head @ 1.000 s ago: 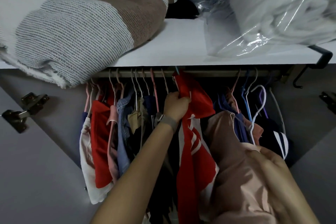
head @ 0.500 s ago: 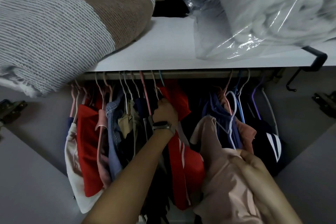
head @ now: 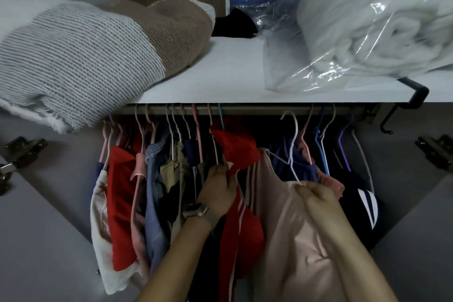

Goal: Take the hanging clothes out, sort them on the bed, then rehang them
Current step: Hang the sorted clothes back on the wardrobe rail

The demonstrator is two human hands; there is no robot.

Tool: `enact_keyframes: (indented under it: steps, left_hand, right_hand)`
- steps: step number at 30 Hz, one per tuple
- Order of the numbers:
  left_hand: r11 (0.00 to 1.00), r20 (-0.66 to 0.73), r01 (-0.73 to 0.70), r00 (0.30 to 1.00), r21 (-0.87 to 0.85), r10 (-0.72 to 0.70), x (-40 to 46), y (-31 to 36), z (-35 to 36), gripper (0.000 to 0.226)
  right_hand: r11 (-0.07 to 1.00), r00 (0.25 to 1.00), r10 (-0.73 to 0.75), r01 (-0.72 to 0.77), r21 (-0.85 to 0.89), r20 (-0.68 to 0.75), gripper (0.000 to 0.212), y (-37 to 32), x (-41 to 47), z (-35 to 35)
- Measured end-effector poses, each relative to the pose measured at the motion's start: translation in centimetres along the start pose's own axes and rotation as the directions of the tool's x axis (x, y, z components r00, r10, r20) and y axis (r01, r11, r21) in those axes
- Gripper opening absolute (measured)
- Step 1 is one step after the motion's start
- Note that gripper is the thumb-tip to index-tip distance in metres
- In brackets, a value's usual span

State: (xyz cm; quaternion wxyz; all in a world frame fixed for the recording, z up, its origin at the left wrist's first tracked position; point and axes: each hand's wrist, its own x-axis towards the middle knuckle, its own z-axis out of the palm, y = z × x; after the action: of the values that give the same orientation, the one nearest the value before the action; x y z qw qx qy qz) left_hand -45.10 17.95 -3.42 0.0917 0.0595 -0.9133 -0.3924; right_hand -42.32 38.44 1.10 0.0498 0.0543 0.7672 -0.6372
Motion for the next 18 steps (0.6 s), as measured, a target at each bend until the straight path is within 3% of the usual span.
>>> enact_keyframes:
  steps: [4, 7, 11, 18]
  left_hand:
    - [0.979, -0.100, 0.049, 0.993, -0.198, -0.069, -6.3, -1.0, -2.0, 0.026]
    - [0.964, -0.146, 0.099, 0.980, -0.245, -0.138, -9.7, -3.1, -3.1, 0.029]
    - [0.953, -0.208, 0.173, 0.952, -0.249, -0.227, -11.8, -6.1, -4.3, 0.039]
    - [0.941, -0.342, 0.221, 0.890, -0.256, -0.302, -12.5, -10.1, -8.1, 0.038]
  right_hand:
    - [0.986, 0.988, -0.153, 0.153, -0.064, -0.009, 0.026, -2.6, 3.7, 2.9]
    - [0.959, 0.973, -0.231, 0.232, -0.162, 0.022, 0.028, -3.7, 7.2, 7.0]
    - [0.937, 0.986, -0.150, 0.164, -0.310, 0.071, 0.035, -1.2, 11.0, 11.4]
    - [0.897, 0.989, -0.083, 0.129, -0.422, 0.124, 0.025, 1.4, 12.5, 12.6]
